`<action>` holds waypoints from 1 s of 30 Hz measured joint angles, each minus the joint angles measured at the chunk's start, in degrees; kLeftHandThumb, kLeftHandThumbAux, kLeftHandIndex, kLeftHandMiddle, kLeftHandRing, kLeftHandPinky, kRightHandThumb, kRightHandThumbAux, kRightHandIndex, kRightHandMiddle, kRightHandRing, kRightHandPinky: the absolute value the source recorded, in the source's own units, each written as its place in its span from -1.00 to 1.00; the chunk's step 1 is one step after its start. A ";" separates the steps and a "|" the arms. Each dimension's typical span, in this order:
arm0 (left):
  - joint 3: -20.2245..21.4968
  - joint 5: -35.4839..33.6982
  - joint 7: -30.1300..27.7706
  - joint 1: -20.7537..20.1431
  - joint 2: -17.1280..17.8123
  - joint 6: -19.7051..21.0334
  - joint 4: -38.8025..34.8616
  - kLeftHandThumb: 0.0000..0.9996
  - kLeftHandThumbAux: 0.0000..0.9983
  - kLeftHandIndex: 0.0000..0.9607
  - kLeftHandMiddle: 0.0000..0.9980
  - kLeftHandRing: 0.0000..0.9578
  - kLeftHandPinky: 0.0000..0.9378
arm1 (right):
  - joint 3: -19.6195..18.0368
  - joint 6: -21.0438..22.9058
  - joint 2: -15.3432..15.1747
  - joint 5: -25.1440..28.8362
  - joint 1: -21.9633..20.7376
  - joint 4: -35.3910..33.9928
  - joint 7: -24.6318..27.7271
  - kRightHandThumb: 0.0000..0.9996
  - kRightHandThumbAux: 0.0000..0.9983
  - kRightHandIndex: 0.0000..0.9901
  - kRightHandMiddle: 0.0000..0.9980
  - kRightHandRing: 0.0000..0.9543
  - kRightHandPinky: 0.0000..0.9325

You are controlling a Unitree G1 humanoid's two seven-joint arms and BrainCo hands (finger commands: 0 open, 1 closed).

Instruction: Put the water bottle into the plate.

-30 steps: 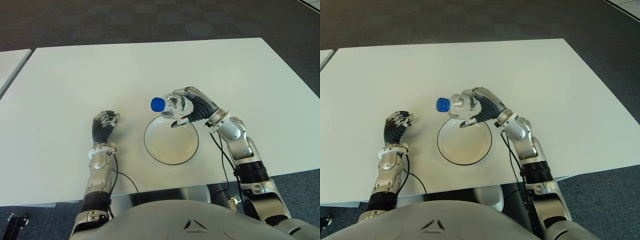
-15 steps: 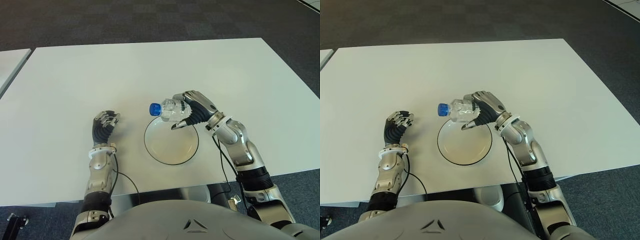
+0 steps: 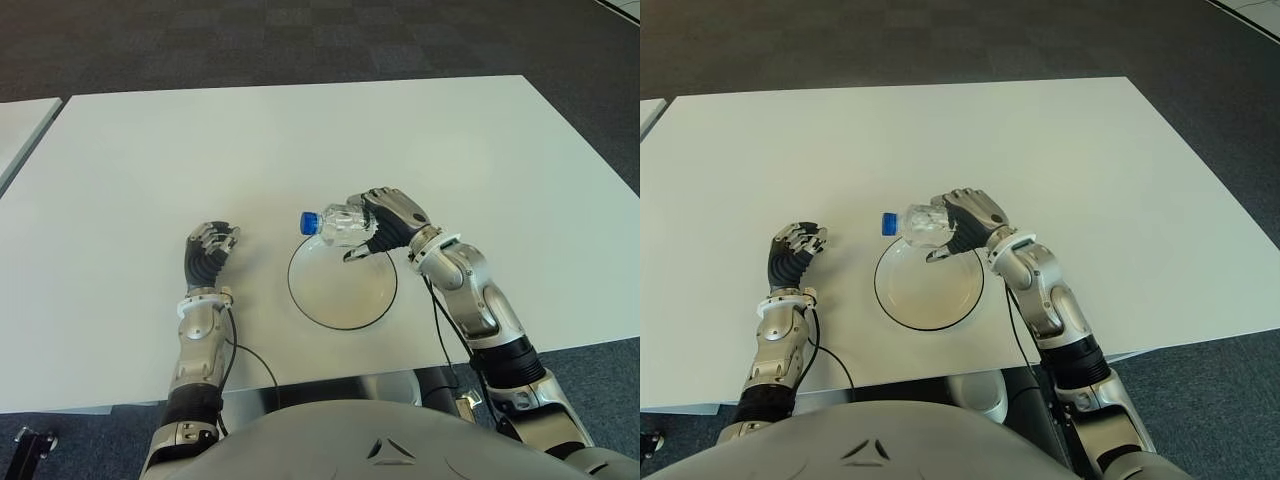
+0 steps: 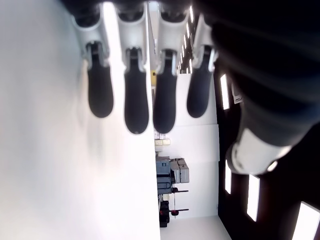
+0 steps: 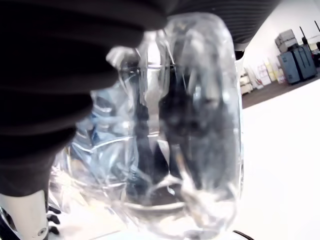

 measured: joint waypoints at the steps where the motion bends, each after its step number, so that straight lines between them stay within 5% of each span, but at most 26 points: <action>1: 0.00 0.01 0.00 0.00 0.00 -0.03 0.02 0.67 0.35 -0.13 -0.05 0.08 0.06 | 0.34 0.15 0.00 -0.37 -0.10 0.33 -0.11 0.42 0.44 -0.11 0.77 0.85 0.88; 22: 0.08 -0.01 0.01 0.23 0.00 -0.05 -0.01 0.67 0.35 -0.13 -0.04 0.09 0.08 | 5.63 4.92 -1.39 -0.51 0.03 1.30 6.33 0.42 0.44 -0.11 0.73 0.81 0.83; 30: 0.09 -0.55 -0.01 0.23 0.00 -0.20 0.01 0.67 0.35 -0.13 -0.04 0.09 0.07 | 7.31 3.82 -2.16 3.27 1.75 1.26 8.94 0.42 0.44 -0.11 0.68 0.77 0.82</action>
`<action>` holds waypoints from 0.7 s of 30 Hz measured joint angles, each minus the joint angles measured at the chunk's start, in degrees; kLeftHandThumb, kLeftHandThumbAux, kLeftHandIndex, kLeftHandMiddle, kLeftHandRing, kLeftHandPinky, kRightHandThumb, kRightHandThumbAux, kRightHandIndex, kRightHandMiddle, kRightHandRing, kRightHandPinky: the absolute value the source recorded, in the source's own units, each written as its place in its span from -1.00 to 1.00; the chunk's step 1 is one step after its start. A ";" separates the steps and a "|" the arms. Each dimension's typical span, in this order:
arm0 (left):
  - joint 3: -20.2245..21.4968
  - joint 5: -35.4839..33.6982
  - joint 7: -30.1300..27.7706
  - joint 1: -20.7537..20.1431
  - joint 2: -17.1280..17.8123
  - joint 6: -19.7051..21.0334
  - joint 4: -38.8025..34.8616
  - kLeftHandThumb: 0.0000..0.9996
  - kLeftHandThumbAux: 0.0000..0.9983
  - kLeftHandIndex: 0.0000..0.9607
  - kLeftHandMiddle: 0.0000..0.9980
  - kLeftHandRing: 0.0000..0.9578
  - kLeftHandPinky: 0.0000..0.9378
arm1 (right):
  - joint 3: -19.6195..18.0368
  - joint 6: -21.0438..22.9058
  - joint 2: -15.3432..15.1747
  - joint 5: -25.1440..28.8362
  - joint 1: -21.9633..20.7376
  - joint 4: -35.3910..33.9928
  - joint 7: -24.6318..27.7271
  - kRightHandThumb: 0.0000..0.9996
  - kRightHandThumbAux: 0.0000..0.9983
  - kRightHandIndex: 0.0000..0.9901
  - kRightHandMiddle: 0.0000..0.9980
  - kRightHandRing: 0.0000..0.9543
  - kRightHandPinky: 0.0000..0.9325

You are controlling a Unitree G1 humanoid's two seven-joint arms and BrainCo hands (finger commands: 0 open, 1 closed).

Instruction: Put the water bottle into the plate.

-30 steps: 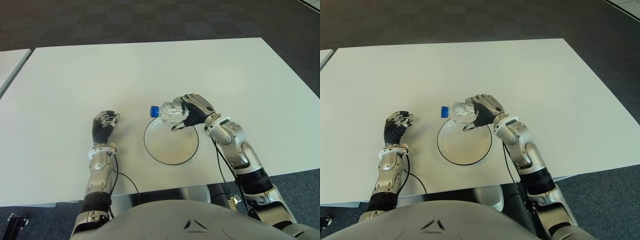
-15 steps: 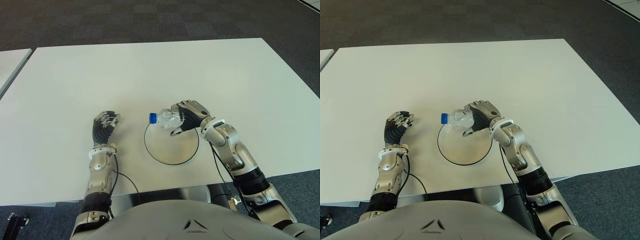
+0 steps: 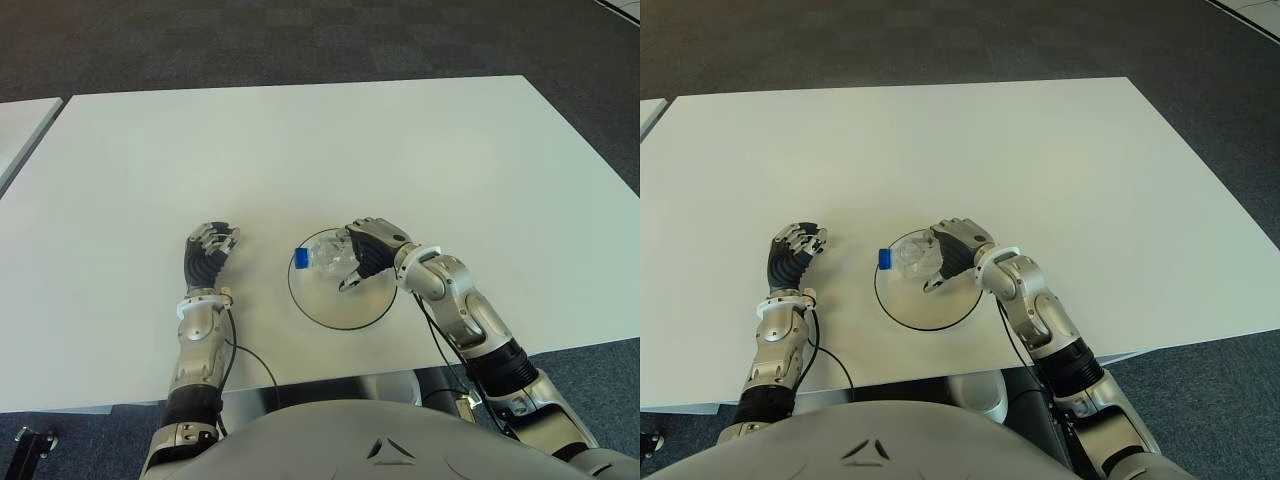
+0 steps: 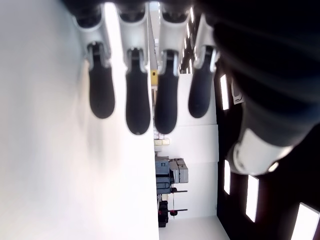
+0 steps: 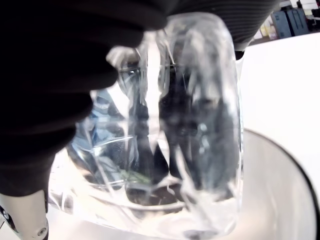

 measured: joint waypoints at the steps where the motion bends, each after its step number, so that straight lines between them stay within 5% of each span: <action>1: 0.00 -0.01 0.00 0.01 0.00 -0.07 0.02 0.67 0.35 -0.13 -0.04 0.08 0.06 | 0.22 -0.65 -0.30 0.86 0.15 0.02 0.31 0.42 0.44 -0.11 0.69 0.78 0.84; 21: 0.04 0.14 0.01 0.03 0.06 0.17 0.07 0.67 0.35 -0.11 -0.06 0.05 0.05 | 3.25 -21.36 -4.92 10.10 -0.54 7.71 -0.46 0.41 0.45 -0.12 0.80 0.88 0.90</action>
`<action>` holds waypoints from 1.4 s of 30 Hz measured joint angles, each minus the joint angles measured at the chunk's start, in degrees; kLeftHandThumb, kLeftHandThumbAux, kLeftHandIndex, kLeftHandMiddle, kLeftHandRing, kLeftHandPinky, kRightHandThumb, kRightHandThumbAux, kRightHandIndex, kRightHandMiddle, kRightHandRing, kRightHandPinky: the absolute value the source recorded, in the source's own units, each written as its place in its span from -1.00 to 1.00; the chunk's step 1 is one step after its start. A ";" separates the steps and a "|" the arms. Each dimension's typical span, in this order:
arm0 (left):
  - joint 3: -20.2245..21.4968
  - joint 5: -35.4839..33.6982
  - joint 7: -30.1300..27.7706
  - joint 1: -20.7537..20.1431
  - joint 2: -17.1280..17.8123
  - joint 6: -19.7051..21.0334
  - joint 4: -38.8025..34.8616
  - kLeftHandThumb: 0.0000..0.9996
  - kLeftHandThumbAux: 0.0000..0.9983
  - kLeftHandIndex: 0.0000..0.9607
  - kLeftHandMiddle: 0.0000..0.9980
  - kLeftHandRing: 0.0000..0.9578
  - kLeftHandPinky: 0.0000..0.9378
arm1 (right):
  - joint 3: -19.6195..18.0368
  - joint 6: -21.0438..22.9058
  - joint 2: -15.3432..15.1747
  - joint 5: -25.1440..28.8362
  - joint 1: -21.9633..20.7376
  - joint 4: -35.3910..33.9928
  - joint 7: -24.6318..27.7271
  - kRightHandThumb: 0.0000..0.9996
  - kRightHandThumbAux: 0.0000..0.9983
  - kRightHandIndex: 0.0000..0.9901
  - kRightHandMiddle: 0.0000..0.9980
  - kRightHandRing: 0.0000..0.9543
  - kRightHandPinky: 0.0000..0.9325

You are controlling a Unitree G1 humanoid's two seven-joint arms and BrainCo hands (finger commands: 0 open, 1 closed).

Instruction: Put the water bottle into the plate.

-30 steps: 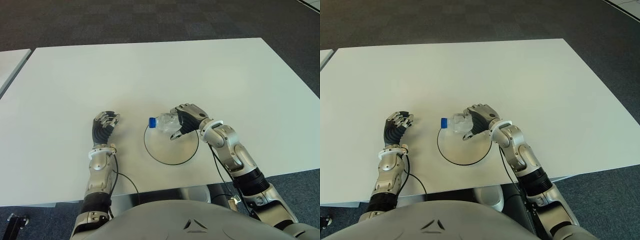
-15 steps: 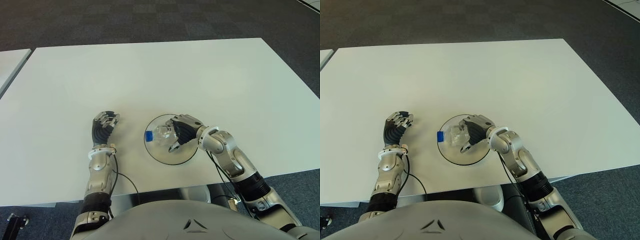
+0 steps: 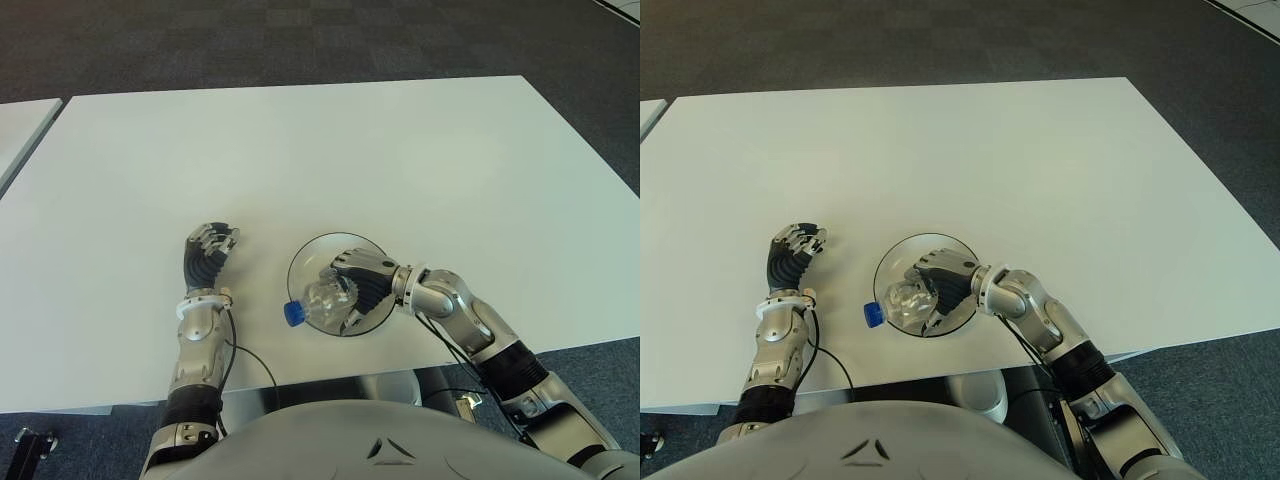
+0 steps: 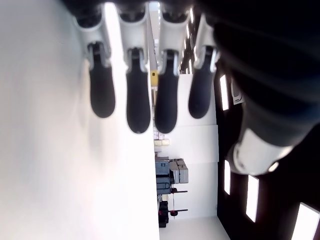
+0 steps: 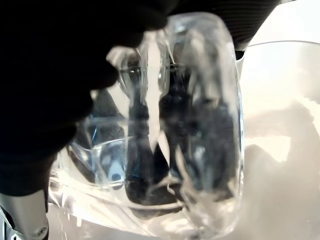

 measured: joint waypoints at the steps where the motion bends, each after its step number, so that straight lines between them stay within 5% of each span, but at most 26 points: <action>1: 0.00 0.03 0.00 0.00 0.02 0.04 -0.01 0.67 0.35 -0.11 -0.06 0.05 0.05 | 0.05 -0.99 -0.07 0.00 -0.06 0.37 -0.49 0.41 0.45 -0.12 0.80 0.88 0.90; 14: 0.00 0.21 0.01 0.00 0.13 0.17 -0.04 0.67 0.35 -0.11 -0.06 0.05 0.04 | 0.34 -8.67 -0.18 -1.15 -1.01 3.92 -5.67 0.41 0.44 -0.12 0.61 0.69 0.68; 23: -0.02 0.66 0.01 0.05 0.13 0.11 -0.19 0.67 0.35 -0.13 -0.05 0.07 0.06 | 0.40 -8.67 0.30 1.53 0.32 3.99 -4.98 0.39 0.44 -0.17 -0.22 0.00 0.10; 27: -0.01 0.63 0.01 0.09 0.18 0.08 -0.19 0.67 0.35 -0.13 -0.04 0.09 0.09 | 0.38 -8.59 0.72 1.58 1.41 3.67 -5.09 -0.01 0.23 -0.57 -0.55 -0.38 -0.24; 31: -0.02 0.54 -0.01 0.09 0.25 0.06 -0.19 0.67 0.35 -0.13 -0.04 0.10 0.11 | 0.26 -8.30 0.87 0.65 1.86 2.88 -5.65 -0.17 0.17 -0.76 -0.79 -0.67 -0.51; 42: -0.02 0.32 -0.39 0.09 0.39 0.04 -0.22 0.66 0.36 -0.14 -0.03 0.12 0.12 | 0.14 -8.26 0.43 -1.62 1.76 2.08 -6.25 -0.28 0.04 -0.99 -1.00 -0.99 -0.97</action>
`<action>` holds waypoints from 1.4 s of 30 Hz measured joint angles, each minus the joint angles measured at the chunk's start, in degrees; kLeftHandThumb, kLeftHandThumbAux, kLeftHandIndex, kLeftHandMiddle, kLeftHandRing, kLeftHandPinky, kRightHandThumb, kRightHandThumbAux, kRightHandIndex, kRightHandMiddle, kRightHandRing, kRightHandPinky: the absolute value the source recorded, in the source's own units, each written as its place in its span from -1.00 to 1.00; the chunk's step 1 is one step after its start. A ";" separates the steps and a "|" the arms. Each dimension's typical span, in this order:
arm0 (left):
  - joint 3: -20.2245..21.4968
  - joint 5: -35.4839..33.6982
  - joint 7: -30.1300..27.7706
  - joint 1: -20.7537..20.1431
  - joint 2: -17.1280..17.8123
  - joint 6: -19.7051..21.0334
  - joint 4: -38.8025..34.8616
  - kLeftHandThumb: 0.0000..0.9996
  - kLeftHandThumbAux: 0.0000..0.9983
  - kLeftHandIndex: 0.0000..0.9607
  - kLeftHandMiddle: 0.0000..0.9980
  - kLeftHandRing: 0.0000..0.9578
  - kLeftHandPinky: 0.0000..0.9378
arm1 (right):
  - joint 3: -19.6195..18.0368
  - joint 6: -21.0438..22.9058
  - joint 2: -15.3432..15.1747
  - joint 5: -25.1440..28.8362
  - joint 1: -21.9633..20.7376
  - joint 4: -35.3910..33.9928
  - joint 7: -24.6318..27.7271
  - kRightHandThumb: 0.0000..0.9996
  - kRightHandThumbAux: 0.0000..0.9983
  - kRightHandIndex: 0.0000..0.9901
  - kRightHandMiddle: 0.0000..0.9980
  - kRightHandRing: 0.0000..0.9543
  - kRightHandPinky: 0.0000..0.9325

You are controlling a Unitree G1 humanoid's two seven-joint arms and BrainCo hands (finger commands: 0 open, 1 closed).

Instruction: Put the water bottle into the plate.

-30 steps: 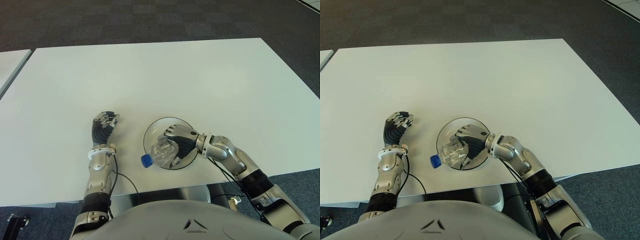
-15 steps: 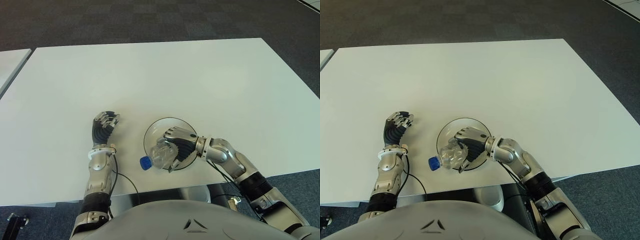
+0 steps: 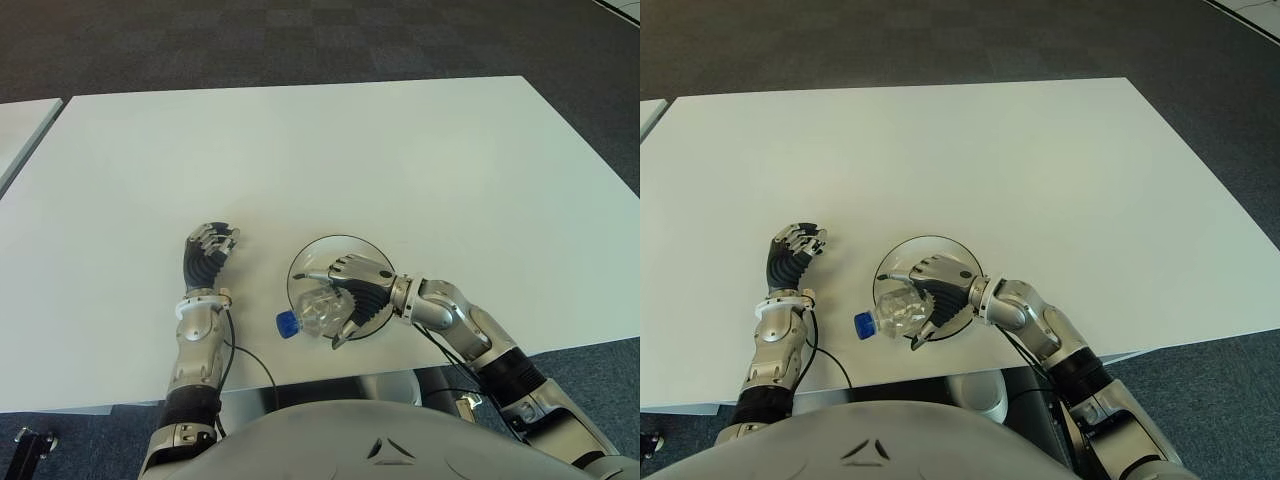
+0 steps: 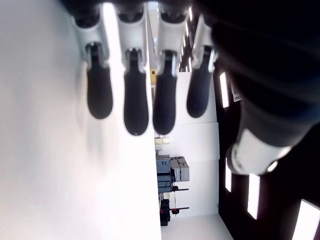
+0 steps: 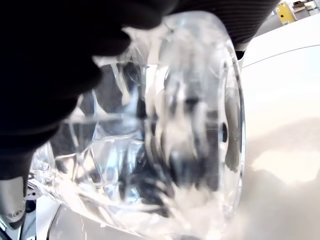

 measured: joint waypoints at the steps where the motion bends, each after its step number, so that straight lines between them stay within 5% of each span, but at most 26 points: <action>1: 0.00 -0.04 -0.06 0.00 0.01 -0.01 0.00 0.66 0.36 -0.14 -0.03 0.12 0.12 | -0.03 0.00 -0.06 0.00 -0.02 -0.02 0.00 -0.28 0.01 -0.99 -1.00 -0.99 -0.98; 28: 0.00 -0.41 -0.34 0.17 0.25 0.23 -0.68 0.67 0.35 -0.14 -0.04 0.11 0.09 | -0.94 0.01 0.52 0.05 0.62 -1.57 -3.30 -0.52 -0.19 -1.00 -1.00 -1.00 -1.00; 42: 0.00 -0.38 -0.34 0.61 0.34 1.09 -1.34 0.67 0.35 -0.13 -0.04 0.09 0.06 | -1.77 2.25 0.80 -1.09 1.85 -4.20 -3.45 -0.40 -0.54 -1.00 -1.00 -1.00 -1.00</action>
